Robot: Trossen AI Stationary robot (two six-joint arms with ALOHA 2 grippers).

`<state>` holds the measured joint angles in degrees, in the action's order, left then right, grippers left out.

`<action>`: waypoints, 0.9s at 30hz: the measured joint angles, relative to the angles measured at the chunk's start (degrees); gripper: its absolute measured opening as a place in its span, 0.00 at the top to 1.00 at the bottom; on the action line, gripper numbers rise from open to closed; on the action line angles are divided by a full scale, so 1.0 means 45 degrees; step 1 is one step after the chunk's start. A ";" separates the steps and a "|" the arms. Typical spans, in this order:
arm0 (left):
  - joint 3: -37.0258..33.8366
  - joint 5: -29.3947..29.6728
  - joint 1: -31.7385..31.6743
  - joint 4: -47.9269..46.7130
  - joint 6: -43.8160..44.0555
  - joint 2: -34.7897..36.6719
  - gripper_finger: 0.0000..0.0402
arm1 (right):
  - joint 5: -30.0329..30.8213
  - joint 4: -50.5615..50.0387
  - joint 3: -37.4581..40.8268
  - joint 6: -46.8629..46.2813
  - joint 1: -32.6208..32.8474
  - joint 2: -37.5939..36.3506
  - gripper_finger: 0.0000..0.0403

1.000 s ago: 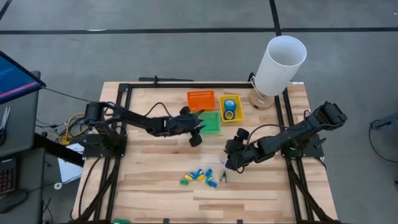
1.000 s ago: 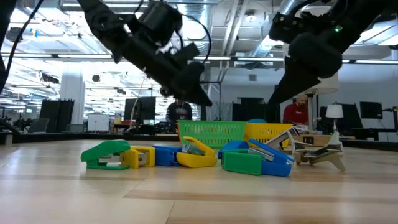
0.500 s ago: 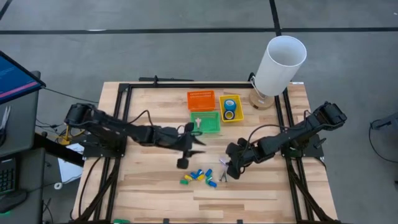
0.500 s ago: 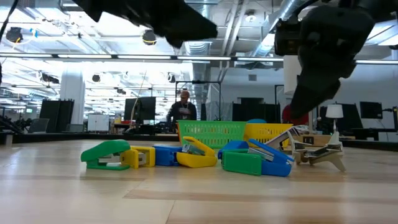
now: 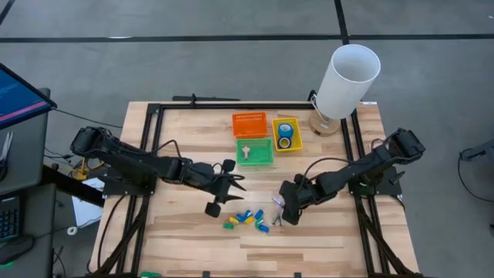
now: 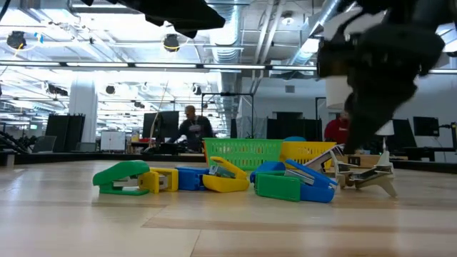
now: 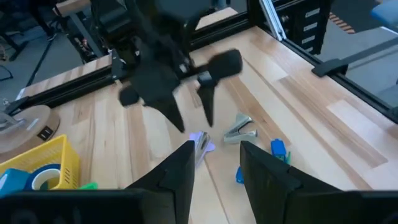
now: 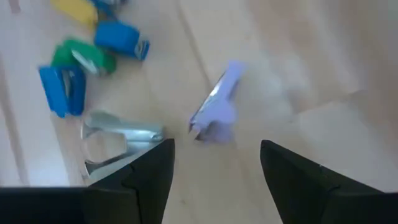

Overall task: Pick and place Stapler, Stapler remover, tape
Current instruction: Put the purple staple remover into the green bin

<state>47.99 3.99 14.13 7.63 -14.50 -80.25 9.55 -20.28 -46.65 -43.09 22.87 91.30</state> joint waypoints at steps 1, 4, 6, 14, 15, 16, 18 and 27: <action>0.0000 0.0001 0.0004 0.0006 0.0004 0.0005 0.71 | -0.0364 0.0064 -0.0005 -0.0004 -0.0032 0.0316 0.43; 0.0000 0.0000 0.0003 -0.0025 0.0016 0.0005 0.70 | -0.1471 -0.0062 -0.0143 0.0025 -0.0311 0.1058 0.43; 0.0000 0.0002 0.0000 -0.0036 0.0040 0.0005 0.70 | -0.2255 -0.0205 -0.0396 0.0007 -0.0579 0.1361 0.43; 0.0000 0.0005 0.0000 -0.0036 0.0044 0.0005 0.71 | -0.2117 -0.0117 -0.1192 -0.0002 -0.1063 0.1438 0.43; 0.0000 0.0005 0.0000 -0.0036 0.0044 0.0005 0.71 | -0.1948 -0.0035 -0.1195 0.0003 -0.1063 0.1406 0.43; 0.0000 0.0005 0.0000 -0.0038 0.0044 0.0005 0.70 | -0.1834 0.0026 -0.1191 0.0001 -0.1067 0.1434 0.43; 0.0000 0.0005 0.0000 -0.0039 0.0044 0.0005 0.70 | -0.1824 -0.0054 -0.1161 0.0001 -0.1068 0.1460 0.43; 0.0000 0.0005 0.0000 -0.0041 0.0044 0.0005 0.71 | -0.1445 -0.0117 -0.1171 0.0001 -0.1414 0.1488 0.43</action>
<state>47.99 4.01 14.13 7.44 -14.31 -80.23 3.05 -20.80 -51.92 -43.09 16.51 98.00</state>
